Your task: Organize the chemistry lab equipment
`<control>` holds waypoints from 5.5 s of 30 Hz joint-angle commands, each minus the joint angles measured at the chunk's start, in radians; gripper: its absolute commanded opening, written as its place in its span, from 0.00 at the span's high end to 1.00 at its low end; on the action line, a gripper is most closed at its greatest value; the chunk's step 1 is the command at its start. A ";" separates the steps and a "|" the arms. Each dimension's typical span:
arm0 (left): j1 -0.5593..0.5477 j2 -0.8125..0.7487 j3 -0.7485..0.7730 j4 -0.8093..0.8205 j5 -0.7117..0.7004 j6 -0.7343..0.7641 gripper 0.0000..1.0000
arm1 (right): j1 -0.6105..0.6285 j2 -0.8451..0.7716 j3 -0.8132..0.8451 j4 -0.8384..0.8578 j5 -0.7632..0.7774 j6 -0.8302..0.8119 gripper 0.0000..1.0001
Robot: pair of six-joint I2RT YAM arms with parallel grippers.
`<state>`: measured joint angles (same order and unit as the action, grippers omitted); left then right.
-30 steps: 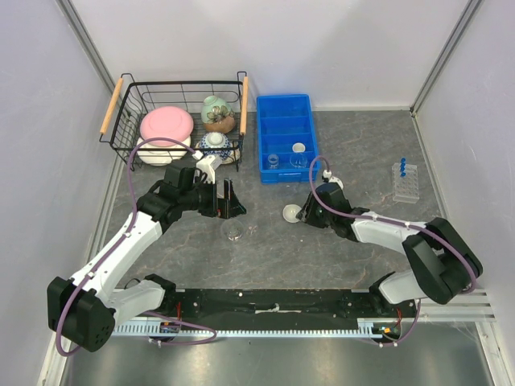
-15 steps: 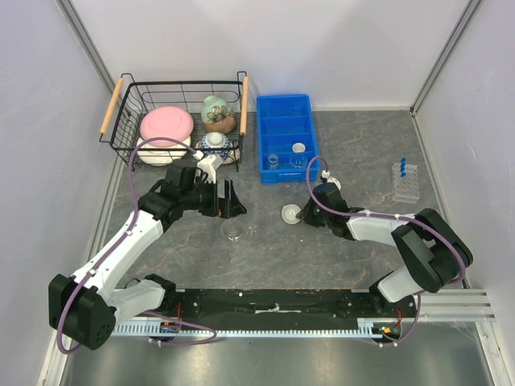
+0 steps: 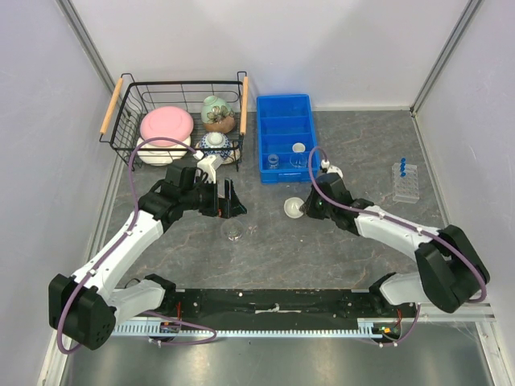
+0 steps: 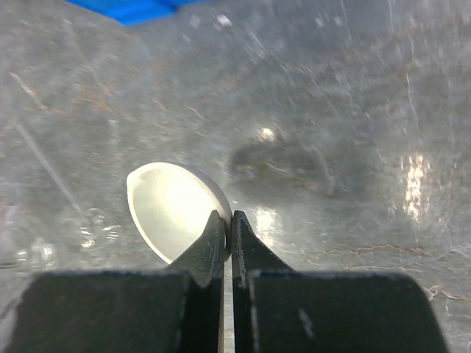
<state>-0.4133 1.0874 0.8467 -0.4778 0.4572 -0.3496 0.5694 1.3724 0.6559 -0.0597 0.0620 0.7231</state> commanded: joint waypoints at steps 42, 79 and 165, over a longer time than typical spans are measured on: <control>0.004 0.035 -0.005 0.042 0.067 0.015 0.02 | -0.148 0.872 1.137 -0.132 -0.013 -0.267 1.00; 0.002 0.039 -0.006 0.042 0.067 0.015 0.02 | -0.158 0.722 1.108 -0.189 0.050 -0.340 0.68; 0.004 -0.041 -0.009 0.045 0.092 0.017 0.02 | 0.084 0.107 0.340 -0.427 0.268 -0.266 0.53</control>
<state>-0.4133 1.0695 0.8436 -0.4633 0.5335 -0.3496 0.6373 1.5627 1.0664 -0.3973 0.2947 0.4152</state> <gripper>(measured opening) 0.980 0.475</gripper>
